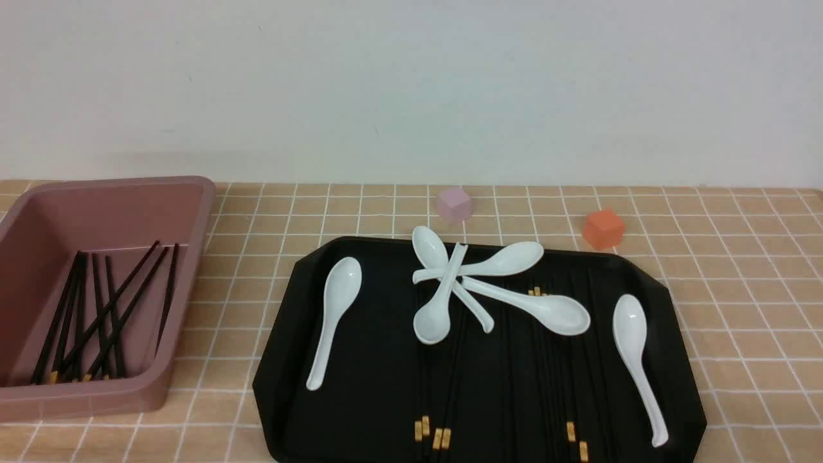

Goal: On brown tablecloth take chopsticks from black tray and put them in box.
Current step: 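Reach over to the black tray and grasp a pair of chopsticks with the left gripper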

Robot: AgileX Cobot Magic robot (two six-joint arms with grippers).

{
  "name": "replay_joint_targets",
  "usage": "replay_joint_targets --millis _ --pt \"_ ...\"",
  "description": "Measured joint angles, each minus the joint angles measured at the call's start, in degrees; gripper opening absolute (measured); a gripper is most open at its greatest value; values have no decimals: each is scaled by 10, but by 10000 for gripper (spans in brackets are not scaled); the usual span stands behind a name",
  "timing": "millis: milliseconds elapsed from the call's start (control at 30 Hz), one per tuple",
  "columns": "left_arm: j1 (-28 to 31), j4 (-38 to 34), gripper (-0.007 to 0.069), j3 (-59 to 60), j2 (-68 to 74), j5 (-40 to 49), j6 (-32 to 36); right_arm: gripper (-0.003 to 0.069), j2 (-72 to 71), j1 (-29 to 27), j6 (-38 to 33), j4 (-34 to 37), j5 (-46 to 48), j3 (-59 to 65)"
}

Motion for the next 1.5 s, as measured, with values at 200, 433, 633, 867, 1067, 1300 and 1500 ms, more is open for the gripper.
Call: replay_joint_targets --millis 200,433,633,867,1067,1300,1500 --pt "0 0 29 0 0 0 0 240 0 0 0 0 0 0" --pt "0 0 29 0 0 0 0 240 0 0 0 0 0 0" --pt "0 2 31 0 0 0 0 240 0 0 0 0 0 0" --pt "0 3 40 0 0 0 0 240 0 0 0 0 0 0" --pt "0 3 40 0 0 0 0 240 0 0 0 0 0 0" --pt "0 3 48 0 0 0 0 240 0 0 0 0 0 0" --pt "0 3 55 0 0 0 0 240 0 0 0 0 0 0"
